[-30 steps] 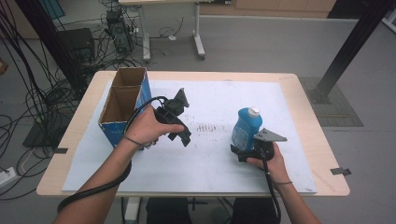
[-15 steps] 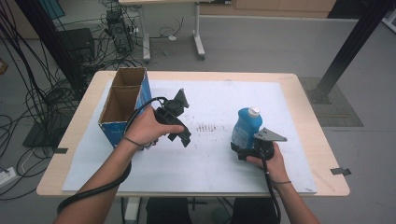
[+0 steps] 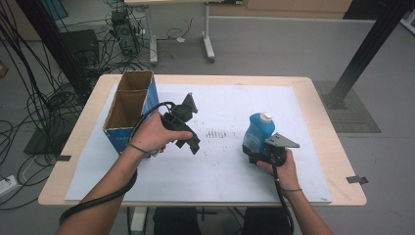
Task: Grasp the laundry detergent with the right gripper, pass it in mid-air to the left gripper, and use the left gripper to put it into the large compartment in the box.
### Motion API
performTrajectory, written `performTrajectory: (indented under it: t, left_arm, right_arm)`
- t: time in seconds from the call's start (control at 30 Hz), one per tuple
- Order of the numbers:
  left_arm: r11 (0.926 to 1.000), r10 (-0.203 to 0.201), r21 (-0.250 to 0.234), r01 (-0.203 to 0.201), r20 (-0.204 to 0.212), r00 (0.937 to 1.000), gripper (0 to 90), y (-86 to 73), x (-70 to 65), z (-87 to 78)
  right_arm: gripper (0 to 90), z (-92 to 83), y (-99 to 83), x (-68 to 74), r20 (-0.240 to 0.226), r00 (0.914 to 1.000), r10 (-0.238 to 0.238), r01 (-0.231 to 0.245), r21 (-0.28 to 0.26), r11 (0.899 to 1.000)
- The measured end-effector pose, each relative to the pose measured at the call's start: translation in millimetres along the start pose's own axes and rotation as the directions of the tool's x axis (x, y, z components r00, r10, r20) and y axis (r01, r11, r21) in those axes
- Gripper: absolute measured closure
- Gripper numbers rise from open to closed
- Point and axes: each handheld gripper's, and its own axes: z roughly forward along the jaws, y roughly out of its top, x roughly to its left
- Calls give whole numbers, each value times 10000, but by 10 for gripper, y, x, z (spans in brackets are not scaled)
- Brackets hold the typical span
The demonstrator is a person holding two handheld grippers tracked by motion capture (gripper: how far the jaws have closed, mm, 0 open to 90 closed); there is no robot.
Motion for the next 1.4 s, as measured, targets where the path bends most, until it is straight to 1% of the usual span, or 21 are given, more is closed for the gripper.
performTrajectory:
  t: [0.13, 0.2, 0.27, 0.53, 1.4]
  left_arm:
    - [10000, 6, 9, -6, 8, 10000, 101, 4, -8, 4]
    - [10000, 7, 7, -7, 3, 10000, 101, 5, -10, 6]
    - [10000, 20, -14, -20, 25, 10000, 101, 7, -17, 1]
    - [10000, 7, -17, -7, -37, 10000, 101, 11, -20, -14]
    - [10000, -13, -8, 13, -10, 10000, 101, 19, -23, 9]
  right_arm:
    - [358, -11, -6, -19, 127, 9999, 4, -2, -117, 9999]
    - [366, -16, -7, -25, 122, 9999, 38, -36, -139, 9999]
    - [373, -18, -7, -17, 177, 9998, -38, 41, -136, 9999]
    - [379, -20, -15, -10, 241, 9997, -73, 78, -216, 9997]
    - [381, -20, -20, -12, 219, 9996, -161, 167, -270, 9995]
